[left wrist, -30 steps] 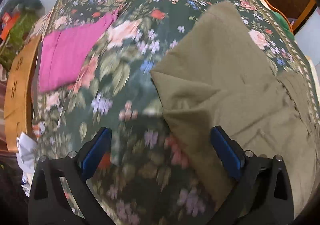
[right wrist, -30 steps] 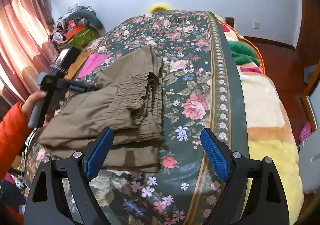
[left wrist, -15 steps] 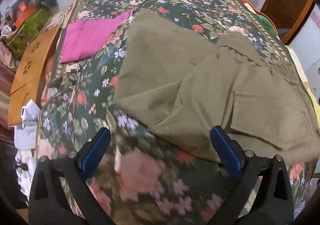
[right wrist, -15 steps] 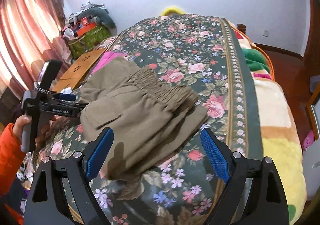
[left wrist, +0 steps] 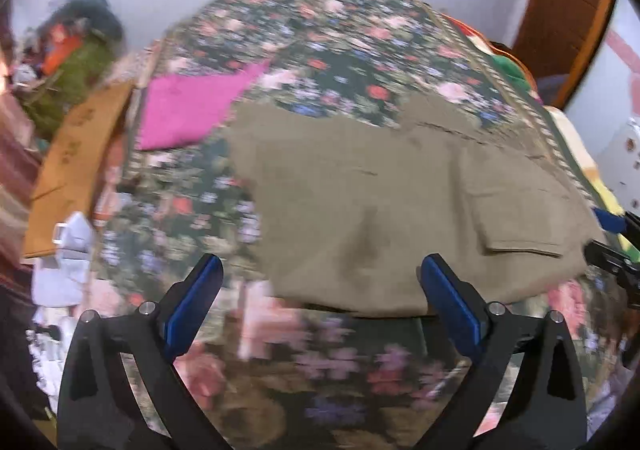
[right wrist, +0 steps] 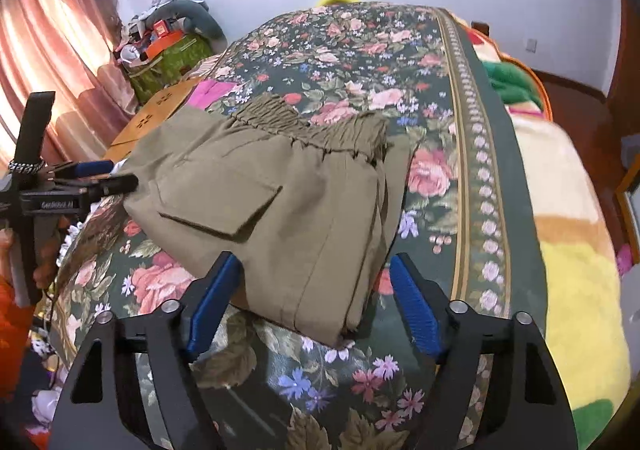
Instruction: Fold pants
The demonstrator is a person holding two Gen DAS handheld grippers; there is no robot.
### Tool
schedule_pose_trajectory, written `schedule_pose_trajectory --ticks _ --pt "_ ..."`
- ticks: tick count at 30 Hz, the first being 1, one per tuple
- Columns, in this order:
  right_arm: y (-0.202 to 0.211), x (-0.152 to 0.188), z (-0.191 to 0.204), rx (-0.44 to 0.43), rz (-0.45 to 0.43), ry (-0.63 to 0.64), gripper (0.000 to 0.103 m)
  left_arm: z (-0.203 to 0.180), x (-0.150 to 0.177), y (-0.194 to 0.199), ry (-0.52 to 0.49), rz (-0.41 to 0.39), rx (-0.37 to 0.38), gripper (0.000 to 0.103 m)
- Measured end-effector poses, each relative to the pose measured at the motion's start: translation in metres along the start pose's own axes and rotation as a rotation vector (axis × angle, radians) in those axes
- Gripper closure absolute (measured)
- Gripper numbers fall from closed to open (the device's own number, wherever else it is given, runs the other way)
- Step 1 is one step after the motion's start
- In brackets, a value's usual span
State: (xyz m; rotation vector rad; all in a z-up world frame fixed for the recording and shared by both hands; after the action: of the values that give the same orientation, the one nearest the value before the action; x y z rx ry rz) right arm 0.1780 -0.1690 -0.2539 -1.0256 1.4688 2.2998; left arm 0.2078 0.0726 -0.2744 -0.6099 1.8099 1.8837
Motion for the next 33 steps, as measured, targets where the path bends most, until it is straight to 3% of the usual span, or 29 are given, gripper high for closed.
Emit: schedule_pose_trajectory --ticks 4,6,10,18,21,24,28,31,33 --pt "-0.005 0.01 0.001 -0.01 0.017 0.002 0.048 0.02 0.004 -0.012 0.008 0.032 -0.025 0.003" --pt "-0.005 0.011 0.001 -0.001 0.013 0.016 0.049 0.028 0.008 -0.018 0.003 0.048 -0.069 0.004" --pt "-0.004 0.011 0.003 0.007 0.011 0.049 0.051 0.037 0.017 -0.027 0.057 0.067 -0.022 0.004" --pt "-0.003 0.011 0.0 0.011 0.007 0.056 0.053 0.052 0.026 -0.022 0.07 0.062 -0.062 0.004" --pt "-0.003 0.009 -0.002 0.015 0.004 0.045 0.053 0.055 0.027 -0.016 0.039 0.052 -0.109 0.004" --pt "-0.002 0.009 -0.007 0.042 0.004 0.044 0.054 0.069 0.031 -0.014 -0.007 0.062 -0.206 0.005" --pt "0.006 0.006 -0.014 0.028 0.001 0.006 0.054 0.087 0.036 -0.012 0.06 0.088 -0.168 0.01" --pt "0.012 -0.001 -0.017 0.041 -0.019 0.002 0.054 0.085 0.021 0.0 0.065 0.038 -0.142 0.01" --pt "0.015 -0.008 -0.02 0.039 -0.039 -0.016 0.054 0.076 0.005 0.006 0.071 -0.001 -0.078 0.01"
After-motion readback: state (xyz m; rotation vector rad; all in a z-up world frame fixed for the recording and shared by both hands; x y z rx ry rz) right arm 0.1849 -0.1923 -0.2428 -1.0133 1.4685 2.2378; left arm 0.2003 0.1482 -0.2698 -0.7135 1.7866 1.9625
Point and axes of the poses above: each gripper's, at about its wrist camera, not at the fingertips, and y roughly against the way its jaws point, z to its left, x to its underside, the point moved 7 cm from there along -y, roughly the way its jaws point, and after that the axes turned 6 degrees about -z, right-handed, at the moved point
